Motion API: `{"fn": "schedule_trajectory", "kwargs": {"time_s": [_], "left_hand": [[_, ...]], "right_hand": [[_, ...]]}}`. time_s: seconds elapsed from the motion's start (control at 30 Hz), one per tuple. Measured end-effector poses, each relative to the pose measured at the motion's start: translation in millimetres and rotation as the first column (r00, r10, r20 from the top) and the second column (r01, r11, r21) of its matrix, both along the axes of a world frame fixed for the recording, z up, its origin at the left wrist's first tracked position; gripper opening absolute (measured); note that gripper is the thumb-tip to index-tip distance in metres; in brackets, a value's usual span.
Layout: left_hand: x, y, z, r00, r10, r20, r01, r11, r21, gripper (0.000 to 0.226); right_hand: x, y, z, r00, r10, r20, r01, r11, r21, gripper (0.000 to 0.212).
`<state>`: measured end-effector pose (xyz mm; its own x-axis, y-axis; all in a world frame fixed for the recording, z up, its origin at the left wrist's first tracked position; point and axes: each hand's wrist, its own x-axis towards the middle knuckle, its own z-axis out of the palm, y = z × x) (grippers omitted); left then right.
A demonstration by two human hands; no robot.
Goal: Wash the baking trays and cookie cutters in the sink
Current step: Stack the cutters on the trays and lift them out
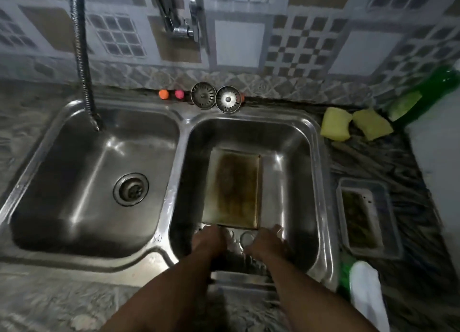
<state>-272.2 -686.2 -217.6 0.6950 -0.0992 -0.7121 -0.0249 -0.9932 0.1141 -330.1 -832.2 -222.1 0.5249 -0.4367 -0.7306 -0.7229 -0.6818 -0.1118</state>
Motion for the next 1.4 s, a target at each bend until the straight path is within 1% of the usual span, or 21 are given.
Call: {"fn": "schedule_trajectory", "kwargs": {"time_s": [0.07, 0.13, 0.23, 0.3, 0.4, 0.5, 0.6, 0.63, 0.67, 0.7, 0.73, 0.77, 0.83, 0.93, 1.0, 1.07, 1.17, 1.23, 1.3, 1.33, 1.4], "left_hand": [[-1, 0, 2, 1.000, 0.000, 0.026, 0.000, 1.000, 0.005, 0.036], [0, -1, 3, 0.999, -0.029, 0.036, 0.028, 0.999, 0.016, 0.034], [-1, 0, 4, 0.997, -0.075, 0.001, 0.075, 0.997, 0.011, 0.038], [-2, 0, 5, 0.995, -0.096, -0.041, 0.096, 0.995, -0.002, 0.044], [2, 2, 13, 0.988, -0.139, -0.065, 0.138, 0.990, -0.016, 0.055], [10, 0, 26, 0.971, -0.224, -0.087, 0.217, 0.973, -0.076, 0.045], [25, -3, 36, 0.946, -0.264, -0.188, 0.244, 0.962, -0.121, 0.037], [30, -5, 39, 0.939, -0.281, -0.196, 0.258, 0.956, -0.139, 0.033], [35, -7, 42, 0.939, -0.296, -0.174, 0.271, 0.950, -0.154, 0.030], [40, -9, 45, 0.941, -0.319, -0.110, 0.297, 0.938, -0.180, 0.028], [44, -11, 49, 0.940, -0.341, -0.008, 0.333, 0.921, -0.201, 0.029], [47, -13, 51, 0.940, -0.330, 0.082, 0.340, 0.917, -0.210, 0.029], [52, -15, 53, 0.930, -0.313, 0.195, 0.347, 0.922, -0.174, 0.026], [61, -15, 40, 0.905, -0.321, 0.280, 0.368, 0.920, -0.135, 0.020], [66, -14, 31, 0.897, -0.330, 0.295, 0.377, 0.919, -0.118, 0.020], [71, -12, 21, 0.899, -0.317, 0.302, 0.368, 0.921, -0.129, 0.020], [78, -9, 9, 0.895, -0.289, 0.340, 0.355, 0.923, -0.150, 0.021], [79, -3, 2, 0.895, -0.282, 0.345, 0.346, 0.927, -0.142, 0.028], [77, 2, -1, 0.879, -0.280, 0.387, 0.357, 0.923, -0.142, 0.042], [78, 5, -2, 0.873, -0.227, 0.432, 0.332, 0.925, -0.185, 0.045], [85, 8, -1, 0.872, -0.058, 0.487, 0.225, 0.929, -0.293, 0.054]], "right_hand": [[-2, 4, 0, 1.000, 0.009, 0.010, -0.009, 0.999, 0.041, 0.079], [-2, 4, 1, 1.000, 0.020, 0.018, -0.021, 0.999, 0.048, 0.086], [-5, -1, 3, 1.000, 0.020, -0.013, -0.019, 0.998, 0.066, 0.094], [-8, -8, 3, 1.000, 0.008, -0.008, -0.008, 0.998, 0.068, 0.090], [-2, -18, 10, 0.998, 0.063, -0.030, -0.061, 0.996, 0.069, 0.085], [14, -28, 24, 0.995, 0.086, -0.055, -0.082, 0.994, 0.076, 0.090], [41, -44, 42, 0.998, 0.059, 0.032, -0.061, 0.995, 0.083, 0.087], [53, -48, 50, 0.996, 0.053, 0.068, -0.060, 0.994, 0.095, 0.086], [65, -51, 56, 0.992, 0.052, 0.112, -0.065, 0.992, 0.112, 0.083], [77, -52, 62, 0.985, 0.052, 0.164, -0.073, 0.990, 0.122, 0.076], [88, -52, 66, 0.973, 0.067, 0.219, -0.095, 0.989, 0.117, 0.066], [97, -52, 69, 0.962, 0.081, 0.261, -0.113, 0.987, 0.110, 0.058], [110, -49, 72, 0.943, 0.075, 0.324, -0.118, 0.986, 0.114, 0.053], [128, -40, 69, 0.931, 0.062, 0.359, -0.130, 0.977, 0.169, 0.041], [140, -33, 64, 0.931, 0.066, 0.360, -0.150, 0.966, 0.212, 0.035], [152, -30, 56, 0.924, 0.067, 0.376, -0.158, 0.963, 0.218, 0.033], [165, -29, 49, 0.906, 0.089, 0.414, -0.177, 0.967, 0.181, 0.034], [170, -29, 36, 0.905, 0.071, 0.419, -0.171, 0.963, 0.207, 0.042], [167, -29, 25, 0.904, 0.029, 0.427, -0.148, 0.958, 0.247, 0.054], [166, -30, 22, 0.897, 0.023, 0.442, -0.145, 0.959, 0.244, 0.057], [161, -37, 19, 0.850, -0.001, 0.526, -0.132, 0.968, 0.214, 0.051]]}}
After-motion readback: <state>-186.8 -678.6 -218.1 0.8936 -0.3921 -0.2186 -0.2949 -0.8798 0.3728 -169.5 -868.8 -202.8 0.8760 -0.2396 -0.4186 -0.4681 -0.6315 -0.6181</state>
